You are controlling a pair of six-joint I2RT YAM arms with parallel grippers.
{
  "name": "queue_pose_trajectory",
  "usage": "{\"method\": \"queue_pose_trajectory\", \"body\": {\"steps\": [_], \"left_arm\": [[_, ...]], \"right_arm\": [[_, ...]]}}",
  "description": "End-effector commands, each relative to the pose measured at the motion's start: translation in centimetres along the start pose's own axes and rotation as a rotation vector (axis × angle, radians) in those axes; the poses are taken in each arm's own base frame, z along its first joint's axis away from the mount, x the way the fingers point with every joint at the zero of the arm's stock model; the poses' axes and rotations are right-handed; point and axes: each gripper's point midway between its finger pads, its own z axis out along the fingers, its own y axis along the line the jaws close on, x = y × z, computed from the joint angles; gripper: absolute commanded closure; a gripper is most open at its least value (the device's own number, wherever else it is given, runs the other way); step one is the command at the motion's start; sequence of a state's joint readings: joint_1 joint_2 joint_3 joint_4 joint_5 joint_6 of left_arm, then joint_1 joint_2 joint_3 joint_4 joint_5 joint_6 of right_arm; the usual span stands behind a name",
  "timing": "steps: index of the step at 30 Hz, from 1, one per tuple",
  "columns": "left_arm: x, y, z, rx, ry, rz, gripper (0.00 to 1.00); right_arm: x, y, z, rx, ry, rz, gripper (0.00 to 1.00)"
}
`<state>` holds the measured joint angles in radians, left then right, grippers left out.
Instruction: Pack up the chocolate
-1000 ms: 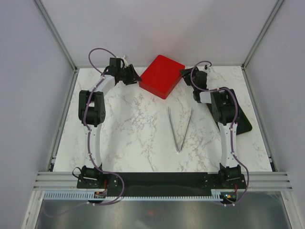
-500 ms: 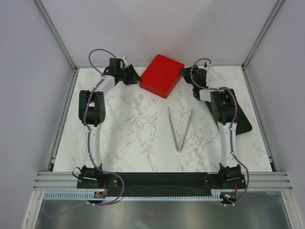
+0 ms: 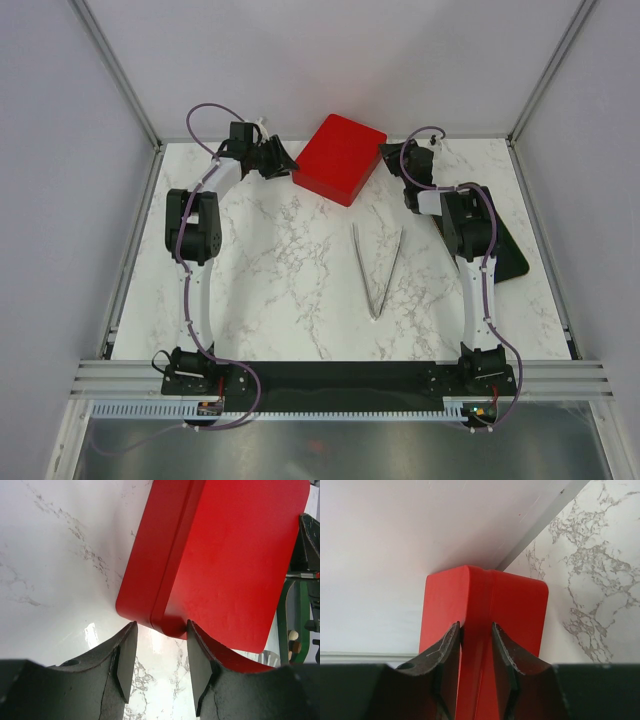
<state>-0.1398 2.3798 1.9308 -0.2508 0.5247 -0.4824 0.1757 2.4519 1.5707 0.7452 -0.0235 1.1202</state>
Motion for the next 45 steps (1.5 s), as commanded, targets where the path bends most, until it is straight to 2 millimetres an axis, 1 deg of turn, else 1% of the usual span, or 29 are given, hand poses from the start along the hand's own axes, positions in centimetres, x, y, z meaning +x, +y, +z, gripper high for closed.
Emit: {"method": "queue_pose_trajectory", "body": {"steps": [1, 5, 7, 8, 10, 11, 12, 14, 15, 16, 19, 22, 23, 25, 26, 27, 28, 29, 30, 31, 32, 34, 35, 39, 40, 42, 43, 44, 45], "left_arm": [[1.4, 0.9, 1.2, -0.021, 0.027, -0.024, 0.49], [1.6, 1.6, 0.8, -0.053, 0.025, -0.046, 0.49], [2.0, 2.3, 0.4, -0.070, 0.031, -0.063, 0.50], [2.3, 2.5, 0.0, -0.081, 0.033, -0.068, 0.50], [2.2, 2.8, -0.7, -0.094, 0.026, -0.077, 0.49], [1.8, 2.6, -1.2, -0.096, 0.016, -0.075, 0.49], [2.0, 2.9, -1.5, -0.101, 0.018, -0.079, 0.49], [1.6, 3.1, -2.2, -0.109, 0.007, -0.081, 0.49], [1.2, 2.9, -2.7, -0.108, -0.003, -0.079, 0.49], [1.0, 3.1, -3.0, -0.111, -0.007, -0.081, 0.49], [0.3, 2.3, -3.3, -0.090, -0.019, -0.073, 0.47], [-0.1, 1.8, -3.1, -0.059, -0.016, -0.070, 0.47], [-0.2, 1.6, -3.0, -0.051, -0.016, -0.072, 0.47], [-0.3, 1.4, -2.5, -0.025, -0.008, -0.076, 0.47], [-0.4, 1.4, -2.3, -0.022, -0.007, -0.080, 0.47], [-0.7, 1.2, -2.3, -0.013, -0.011, -0.078, 0.47], [-0.5, 1.4, -1.8, -0.013, -0.005, -0.083, 0.47], [-1.0, 1.0, -1.8, 0.000, -0.010, -0.085, 0.47], [-1.0, 1.0, -1.4, 0.014, -0.005, -0.088, 0.47], [-1.0, 0.9, -1.4, 0.016, -0.005, -0.086, 0.47], [-1.1, 0.8, -1.1, 0.026, -0.005, -0.087, 0.47], [-1.0, 0.6, -0.8, 0.037, 0.000, -0.089, 0.47], [-1.0, 0.7, -0.5, 0.039, 0.001, -0.090, 0.47], [-1.0, 0.8, -0.2, 0.047, 0.001, -0.099, 0.47], [-1.0, 0.7, -0.1, 0.047, 0.000, -0.096, 0.47], [-1.1, 0.8, -0.2, 0.049, -0.001, -0.094, 0.47], [-1.1, 0.8, -0.2, 0.047, -0.002, -0.092, 0.47], [-1.1, 0.8, -0.2, 0.045, -0.003, -0.091, 0.47], [-1.2, 0.8, -0.2, 0.044, -0.005, -0.090, 0.47]], "right_arm": [[4.8, -6.7, -1.1, 0.185, 0.095, 0.015, 0.95], [6.8, -7.6, -2.2, 0.212, 0.128, 0.045, 0.98], [7.9, -7.2, -2.7, 0.211, 0.143, 0.055, 0.98], [8.1, -7.5, -3.1, 0.221, 0.132, 0.057, 0.98], [8.9, -6.7, -3.6, 0.212, 0.140, 0.060, 0.98], [9.3, -7.0, -4.0, 0.222, 0.143, 0.061, 0.98], [9.6, -6.3, -4.2, 0.213, 0.146, 0.063, 0.97], [10.1, -6.0, -4.5, 0.207, 0.152, 0.071, 0.97], [10.3, -5.4, -4.7, 0.199, 0.156, 0.076, 0.97], [10.3, -5.1, -4.8, 0.196, 0.155, 0.075, 0.96], [10.2, -4.2, -5.3, 0.189, 0.139, 0.070, 0.95], [9.5, -3.6, -4.9, 0.177, 0.130, 0.050, 0.94], [9.1, -3.1, -4.5, 0.161, 0.126, 0.045, 0.94], [8.3, -3.2, -4.0, 0.157, 0.119, 0.039, 0.92], [7.9, -2.7, -3.6, 0.148, 0.114, 0.038, 0.89], [7.4, -2.8, -3.4, 0.148, 0.104, 0.038, 0.88], [7.0, -2.8, -3.3, 0.147, 0.099, 0.037, 0.87], [6.7, -2.5, -3.1, 0.140, 0.100, 0.036, 0.83], [6.3, -2.2, -2.8, 0.122, 0.103, 0.026, 0.79], [5.9, -2.4, -2.8, 0.124, 0.099, 0.015, 0.79], [5.7, -2.0, -2.6, 0.113, 0.103, 0.008, 0.73], [5.3, -1.9, -2.6, 0.098, 0.123, -0.016, 0.68], [5.1, -1.4, -2.6, 0.079, 0.134, -0.022, 0.61], [3.6, -0.6, -2.5, 0.034, 0.150, -0.071, 0.45], [3.2, -0.4, -2.4, 0.023, 0.151, -0.094, 0.34], [2.3, 0.1, -2.3, -0.006, 0.155, -0.115, 0.27], [1.7, 1.0, -1.9, -0.034, 0.154, -0.129, 0.17], [1.8, 0.9, -1.6, -0.042, 0.168, -0.143, 0.10], [1.2, 1.1, -1.3, -0.058, 0.166, -0.153, 0.02]]}}
